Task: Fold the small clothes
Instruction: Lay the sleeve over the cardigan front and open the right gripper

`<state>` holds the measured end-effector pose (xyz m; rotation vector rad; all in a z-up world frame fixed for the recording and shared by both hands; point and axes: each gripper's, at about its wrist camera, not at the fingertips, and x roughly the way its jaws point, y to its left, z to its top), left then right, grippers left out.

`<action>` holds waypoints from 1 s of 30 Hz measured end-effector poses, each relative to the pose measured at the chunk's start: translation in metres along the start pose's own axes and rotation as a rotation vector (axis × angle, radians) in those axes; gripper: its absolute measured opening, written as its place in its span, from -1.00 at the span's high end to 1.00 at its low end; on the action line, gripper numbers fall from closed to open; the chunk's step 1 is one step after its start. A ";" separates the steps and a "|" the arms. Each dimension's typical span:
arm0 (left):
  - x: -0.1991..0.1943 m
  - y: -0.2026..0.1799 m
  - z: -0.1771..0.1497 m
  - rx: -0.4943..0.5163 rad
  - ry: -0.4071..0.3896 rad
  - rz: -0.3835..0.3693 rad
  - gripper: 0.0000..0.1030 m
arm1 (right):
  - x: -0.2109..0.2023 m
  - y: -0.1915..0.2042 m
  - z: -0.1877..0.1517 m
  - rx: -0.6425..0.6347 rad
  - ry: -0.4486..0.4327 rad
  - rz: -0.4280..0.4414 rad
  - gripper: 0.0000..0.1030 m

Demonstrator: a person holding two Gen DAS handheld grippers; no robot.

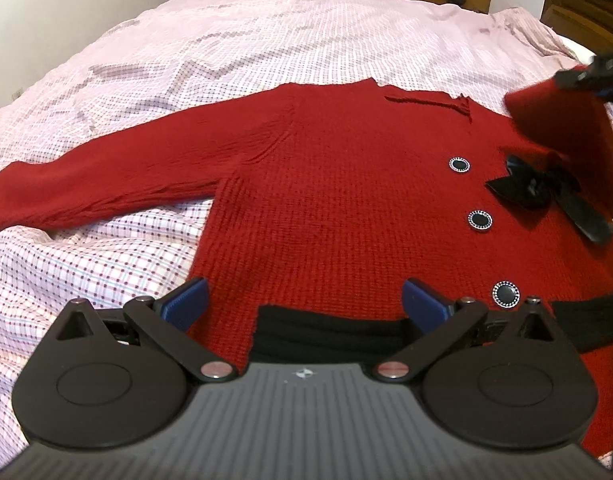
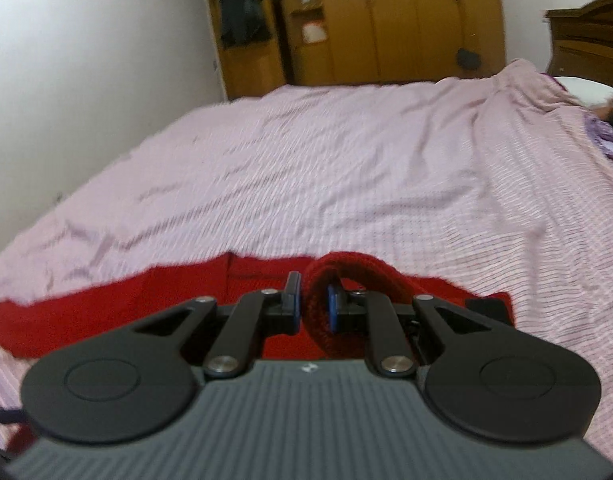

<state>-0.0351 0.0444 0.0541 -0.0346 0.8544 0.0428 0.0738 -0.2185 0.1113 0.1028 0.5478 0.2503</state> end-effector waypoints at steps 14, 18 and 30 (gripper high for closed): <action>0.010 0.007 0.000 0.005 0.005 -0.001 -1.00 | 0.059 0.044 -0.039 -0.104 0.182 0.027 0.64; 0.011 0.006 0.000 0.006 0.007 0.001 -1.00 | 0.067 0.045 -0.051 -0.100 0.229 0.057 0.48; 0.011 0.006 0.006 0.005 0.006 -0.003 -1.00 | 0.026 0.046 -0.051 -0.041 0.167 0.158 -0.29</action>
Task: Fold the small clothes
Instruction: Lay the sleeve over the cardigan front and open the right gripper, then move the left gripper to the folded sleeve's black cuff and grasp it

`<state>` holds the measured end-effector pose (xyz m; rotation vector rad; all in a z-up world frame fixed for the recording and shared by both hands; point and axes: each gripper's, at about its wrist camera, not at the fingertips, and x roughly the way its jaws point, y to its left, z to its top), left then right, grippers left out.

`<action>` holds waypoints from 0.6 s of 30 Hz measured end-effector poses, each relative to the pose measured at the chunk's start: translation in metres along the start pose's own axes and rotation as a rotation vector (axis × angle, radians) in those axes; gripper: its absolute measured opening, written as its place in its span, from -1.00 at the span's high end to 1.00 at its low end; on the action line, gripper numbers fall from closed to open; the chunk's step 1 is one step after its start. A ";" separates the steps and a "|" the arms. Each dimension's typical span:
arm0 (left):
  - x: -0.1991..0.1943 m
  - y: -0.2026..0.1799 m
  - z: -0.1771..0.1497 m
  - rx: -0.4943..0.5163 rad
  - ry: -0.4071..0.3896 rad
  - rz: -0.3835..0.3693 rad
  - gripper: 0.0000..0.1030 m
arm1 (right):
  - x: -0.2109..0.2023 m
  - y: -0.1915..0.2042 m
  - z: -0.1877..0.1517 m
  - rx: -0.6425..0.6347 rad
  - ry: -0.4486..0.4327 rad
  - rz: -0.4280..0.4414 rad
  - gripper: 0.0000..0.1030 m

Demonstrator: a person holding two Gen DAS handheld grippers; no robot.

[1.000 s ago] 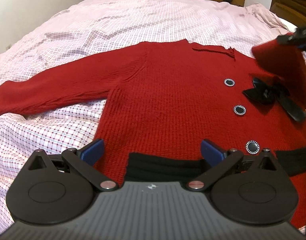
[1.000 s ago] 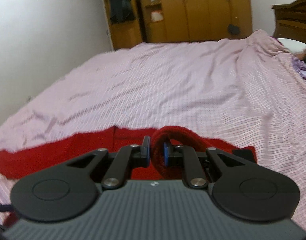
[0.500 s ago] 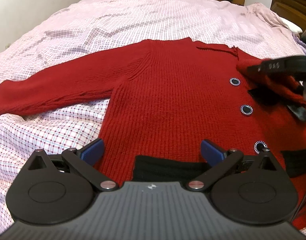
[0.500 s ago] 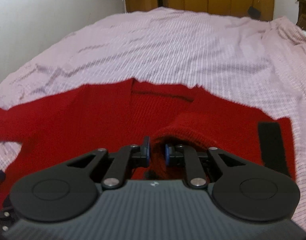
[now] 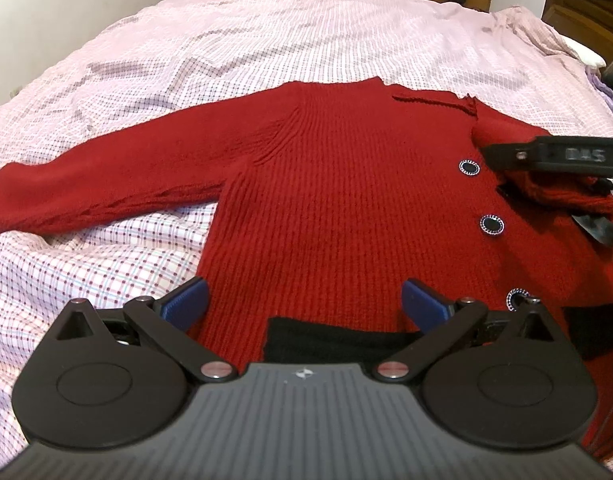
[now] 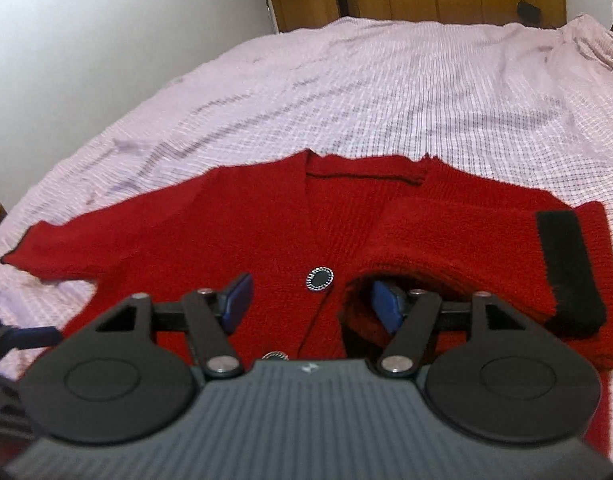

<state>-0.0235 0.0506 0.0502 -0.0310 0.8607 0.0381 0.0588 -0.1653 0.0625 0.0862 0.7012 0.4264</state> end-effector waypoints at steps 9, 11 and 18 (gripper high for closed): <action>-0.009 -0.007 0.018 0.040 -0.019 -0.006 -1.00 | -0.049 -0.008 -0.006 -0.028 -0.053 -0.001 -0.29; -0.012 -0.013 0.023 0.059 -0.027 -0.013 -1.00 | -0.058 -0.013 -0.008 -0.026 -0.057 -0.023 -0.29; -0.020 -0.044 0.045 0.145 -0.074 -0.026 -1.00 | -0.082 -0.048 -0.016 0.096 -0.049 -0.103 -0.29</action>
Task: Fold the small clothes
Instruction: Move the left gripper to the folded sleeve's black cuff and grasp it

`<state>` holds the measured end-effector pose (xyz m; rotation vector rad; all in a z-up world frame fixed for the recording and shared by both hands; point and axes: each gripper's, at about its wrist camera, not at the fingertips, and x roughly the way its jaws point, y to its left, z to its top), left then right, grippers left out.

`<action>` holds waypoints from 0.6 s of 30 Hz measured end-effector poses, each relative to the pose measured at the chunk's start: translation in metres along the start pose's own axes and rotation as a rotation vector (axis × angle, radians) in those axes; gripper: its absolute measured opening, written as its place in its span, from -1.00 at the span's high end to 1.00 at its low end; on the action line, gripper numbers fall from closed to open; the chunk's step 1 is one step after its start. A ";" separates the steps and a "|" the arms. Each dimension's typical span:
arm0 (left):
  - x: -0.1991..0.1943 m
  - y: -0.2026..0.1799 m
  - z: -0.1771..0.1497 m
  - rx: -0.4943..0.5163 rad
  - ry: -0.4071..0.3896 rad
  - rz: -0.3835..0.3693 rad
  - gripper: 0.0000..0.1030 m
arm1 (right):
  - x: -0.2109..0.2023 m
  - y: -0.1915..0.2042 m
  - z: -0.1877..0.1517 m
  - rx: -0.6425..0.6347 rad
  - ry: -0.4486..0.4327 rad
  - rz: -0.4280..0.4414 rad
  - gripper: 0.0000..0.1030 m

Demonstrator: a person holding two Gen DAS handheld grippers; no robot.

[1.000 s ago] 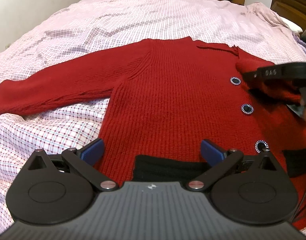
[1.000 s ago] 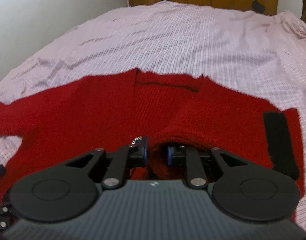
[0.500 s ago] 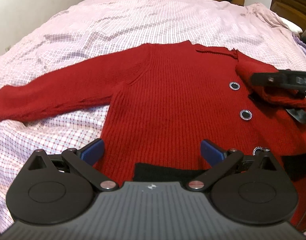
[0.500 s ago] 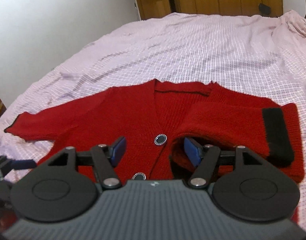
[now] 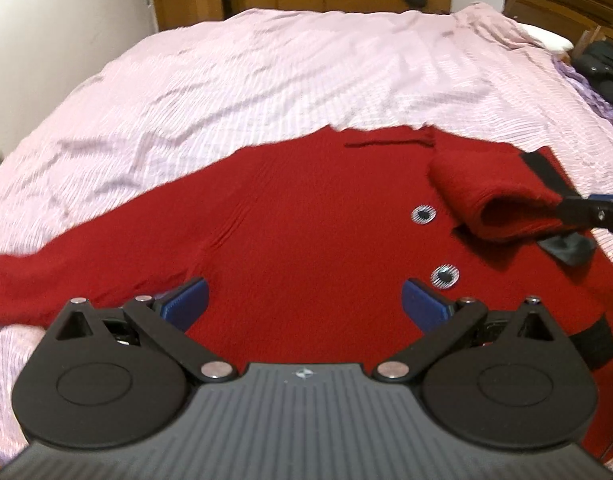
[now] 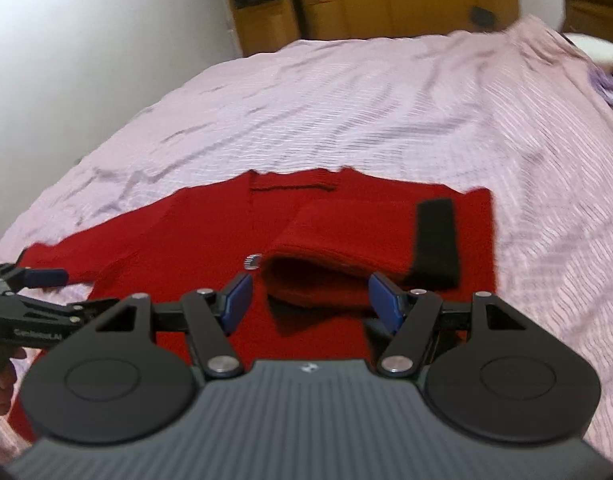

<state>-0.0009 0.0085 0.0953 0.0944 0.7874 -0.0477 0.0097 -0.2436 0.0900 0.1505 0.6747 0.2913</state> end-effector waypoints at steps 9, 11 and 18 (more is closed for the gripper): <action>0.011 -0.064 0.027 0.122 -0.040 -0.089 -1.00 | -0.005 -0.052 -0.020 0.150 -0.053 -0.098 -0.29; 0.018 -0.081 0.032 0.159 -0.041 -0.097 -1.00 | -0.003 -0.060 -0.023 0.158 -0.051 -0.120 -0.29; 0.048 -0.133 0.048 0.278 -0.060 -0.094 -1.00 | 0.005 -0.089 -0.026 0.240 -0.071 -0.176 -0.29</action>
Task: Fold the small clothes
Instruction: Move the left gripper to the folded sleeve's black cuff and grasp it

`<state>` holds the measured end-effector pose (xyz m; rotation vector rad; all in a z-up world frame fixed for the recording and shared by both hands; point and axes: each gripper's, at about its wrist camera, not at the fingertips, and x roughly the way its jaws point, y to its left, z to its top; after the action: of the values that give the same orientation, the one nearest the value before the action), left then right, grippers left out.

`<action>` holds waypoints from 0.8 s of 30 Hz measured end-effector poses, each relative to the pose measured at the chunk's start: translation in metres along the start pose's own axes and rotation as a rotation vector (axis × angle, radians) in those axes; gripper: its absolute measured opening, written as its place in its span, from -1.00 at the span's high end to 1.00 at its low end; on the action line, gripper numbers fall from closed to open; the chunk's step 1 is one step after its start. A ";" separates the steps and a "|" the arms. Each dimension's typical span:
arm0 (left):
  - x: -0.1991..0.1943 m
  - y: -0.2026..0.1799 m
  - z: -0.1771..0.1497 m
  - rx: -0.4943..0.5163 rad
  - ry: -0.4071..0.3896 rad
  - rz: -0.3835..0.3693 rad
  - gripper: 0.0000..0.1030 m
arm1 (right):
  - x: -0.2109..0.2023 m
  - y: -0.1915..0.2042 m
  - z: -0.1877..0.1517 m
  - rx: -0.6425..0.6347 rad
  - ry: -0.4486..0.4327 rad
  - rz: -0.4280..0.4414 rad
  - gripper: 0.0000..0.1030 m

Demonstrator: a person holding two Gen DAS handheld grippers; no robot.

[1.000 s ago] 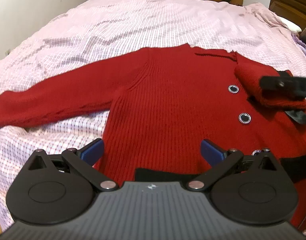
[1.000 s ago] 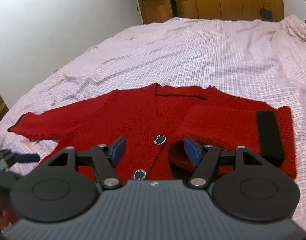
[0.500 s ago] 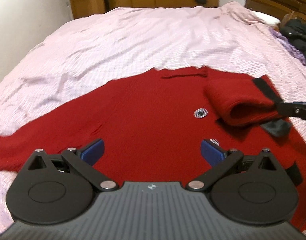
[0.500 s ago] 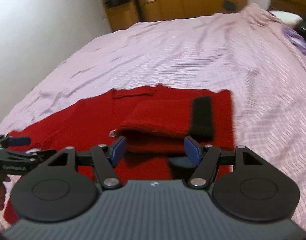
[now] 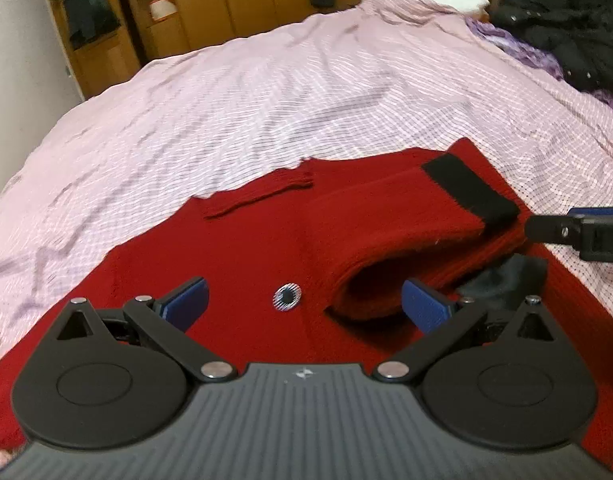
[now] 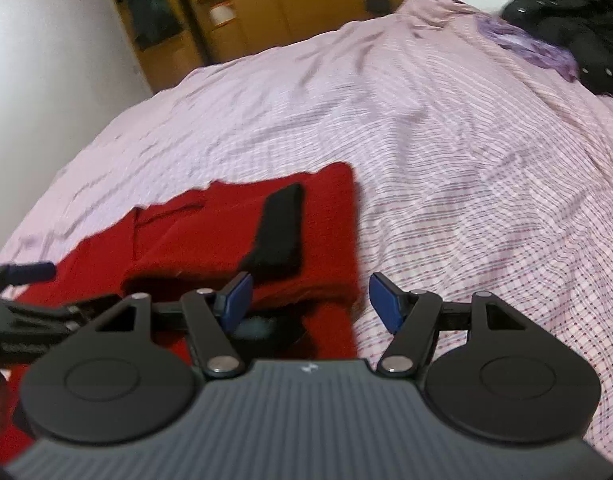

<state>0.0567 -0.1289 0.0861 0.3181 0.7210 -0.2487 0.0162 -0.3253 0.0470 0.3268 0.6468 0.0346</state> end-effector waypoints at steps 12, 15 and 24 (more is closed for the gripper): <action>0.031 -0.058 0.015 0.288 -0.162 -0.105 -0.80 | 0.022 -0.029 -0.002 0.158 -0.020 -0.025 -0.30; 0.039 -0.070 0.018 0.328 -0.144 -0.108 -0.59 | 0.025 -0.033 -0.004 0.190 -0.025 -0.022 -0.30; 0.052 -0.077 0.012 0.342 -0.091 -0.194 -0.29 | 0.027 -0.036 -0.014 0.228 -0.048 -0.005 -0.30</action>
<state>0.0756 -0.2105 0.0439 0.5592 0.6181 -0.5698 0.0268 -0.3523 0.0096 0.5443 0.6046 -0.0518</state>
